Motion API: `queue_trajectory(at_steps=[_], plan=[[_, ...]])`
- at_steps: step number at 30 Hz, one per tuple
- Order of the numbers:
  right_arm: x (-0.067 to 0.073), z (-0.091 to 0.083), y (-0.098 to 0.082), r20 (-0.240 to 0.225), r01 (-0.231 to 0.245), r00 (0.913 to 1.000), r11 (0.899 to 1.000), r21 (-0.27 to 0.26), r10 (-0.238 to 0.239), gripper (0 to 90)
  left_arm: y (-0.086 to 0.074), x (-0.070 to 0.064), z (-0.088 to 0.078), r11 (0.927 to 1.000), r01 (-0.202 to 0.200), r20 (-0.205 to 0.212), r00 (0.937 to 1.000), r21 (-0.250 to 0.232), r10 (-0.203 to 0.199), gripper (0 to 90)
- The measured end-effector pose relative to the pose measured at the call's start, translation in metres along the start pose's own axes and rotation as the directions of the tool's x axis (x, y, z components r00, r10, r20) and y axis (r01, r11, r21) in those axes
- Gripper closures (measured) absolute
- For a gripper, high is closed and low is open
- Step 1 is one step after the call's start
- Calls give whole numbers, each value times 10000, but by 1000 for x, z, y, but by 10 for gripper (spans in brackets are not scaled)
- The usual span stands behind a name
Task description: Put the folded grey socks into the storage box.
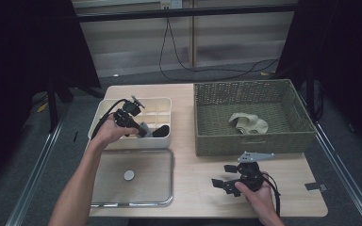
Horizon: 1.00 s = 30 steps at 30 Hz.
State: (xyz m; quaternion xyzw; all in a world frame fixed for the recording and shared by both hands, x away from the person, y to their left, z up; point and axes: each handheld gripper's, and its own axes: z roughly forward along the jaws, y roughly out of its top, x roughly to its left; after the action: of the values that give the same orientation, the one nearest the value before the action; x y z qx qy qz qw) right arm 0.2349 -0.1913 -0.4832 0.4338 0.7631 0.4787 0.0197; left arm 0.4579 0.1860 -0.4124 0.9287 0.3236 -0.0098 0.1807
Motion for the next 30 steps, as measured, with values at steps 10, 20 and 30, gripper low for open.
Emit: queue_trajectory(at_steps=[10,20,30], plan=[[0,0,0,-16,4,10000,10000,36,-4,146,3,0,21,9997,78,200,9998,227,-83,650],[0,0,0,-8,-11,10000,10000,31,11,138,2,3,17,9994,336,188,9993,-35,-336,584],[-2,2,0,-152,-195,9997,9998,60,196,138,4,11,10,9947,844,408,9958,-591,-821,483]])
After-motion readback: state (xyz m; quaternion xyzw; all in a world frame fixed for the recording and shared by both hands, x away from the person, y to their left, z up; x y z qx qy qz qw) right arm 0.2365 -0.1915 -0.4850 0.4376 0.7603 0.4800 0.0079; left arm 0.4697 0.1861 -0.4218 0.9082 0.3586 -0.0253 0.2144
